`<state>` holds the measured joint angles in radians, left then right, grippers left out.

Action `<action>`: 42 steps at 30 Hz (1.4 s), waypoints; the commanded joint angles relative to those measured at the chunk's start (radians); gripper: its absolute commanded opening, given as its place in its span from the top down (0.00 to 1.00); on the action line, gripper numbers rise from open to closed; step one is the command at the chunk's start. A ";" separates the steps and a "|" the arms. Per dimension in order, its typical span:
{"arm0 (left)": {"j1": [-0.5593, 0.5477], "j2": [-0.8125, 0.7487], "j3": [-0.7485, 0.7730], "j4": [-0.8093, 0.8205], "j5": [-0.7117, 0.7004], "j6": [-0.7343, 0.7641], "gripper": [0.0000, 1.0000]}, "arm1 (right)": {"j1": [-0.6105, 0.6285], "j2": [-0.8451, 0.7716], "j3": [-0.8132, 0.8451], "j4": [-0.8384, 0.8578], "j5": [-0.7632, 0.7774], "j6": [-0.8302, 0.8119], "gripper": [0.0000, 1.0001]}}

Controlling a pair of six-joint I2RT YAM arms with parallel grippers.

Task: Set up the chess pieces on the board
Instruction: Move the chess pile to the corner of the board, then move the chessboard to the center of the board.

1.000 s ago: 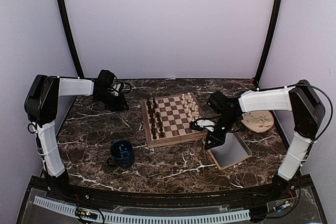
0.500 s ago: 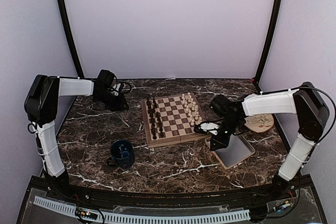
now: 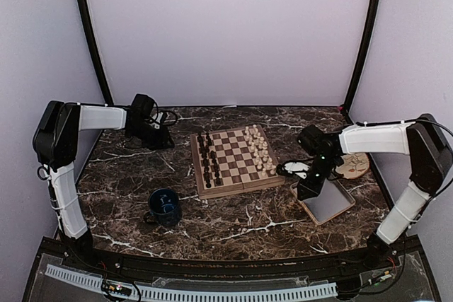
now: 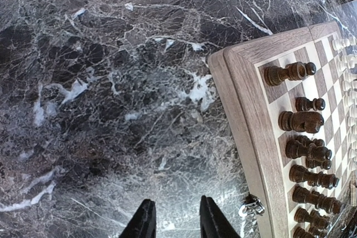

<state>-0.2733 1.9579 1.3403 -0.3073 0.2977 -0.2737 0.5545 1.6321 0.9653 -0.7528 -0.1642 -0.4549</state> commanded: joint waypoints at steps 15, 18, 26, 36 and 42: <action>-0.087 0.014 -0.009 0.005 0.061 -0.040 0.93 | -0.151 0.339 0.464 0.148 -0.051 0.198 0.80; -0.101 0.035 -0.010 0.021 0.073 -0.058 0.96 | -0.154 0.395 0.510 0.140 -0.060 0.209 0.79; -0.126 0.073 -0.026 0.049 0.095 -0.068 0.98 | -0.145 0.447 0.511 0.104 -0.218 0.181 0.80; -0.164 0.044 -0.108 0.138 0.150 -0.124 0.98 | -0.089 0.389 0.405 0.086 -0.393 0.146 0.80; -0.187 -0.022 -0.205 0.209 0.168 -0.187 0.99 | -0.065 0.345 0.357 0.088 -0.450 0.135 0.79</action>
<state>-0.4076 1.9980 1.2087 -0.1268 0.3897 -0.4080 0.4381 2.0186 1.3495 -0.6701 -0.4717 -0.3054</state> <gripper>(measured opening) 0.022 0.206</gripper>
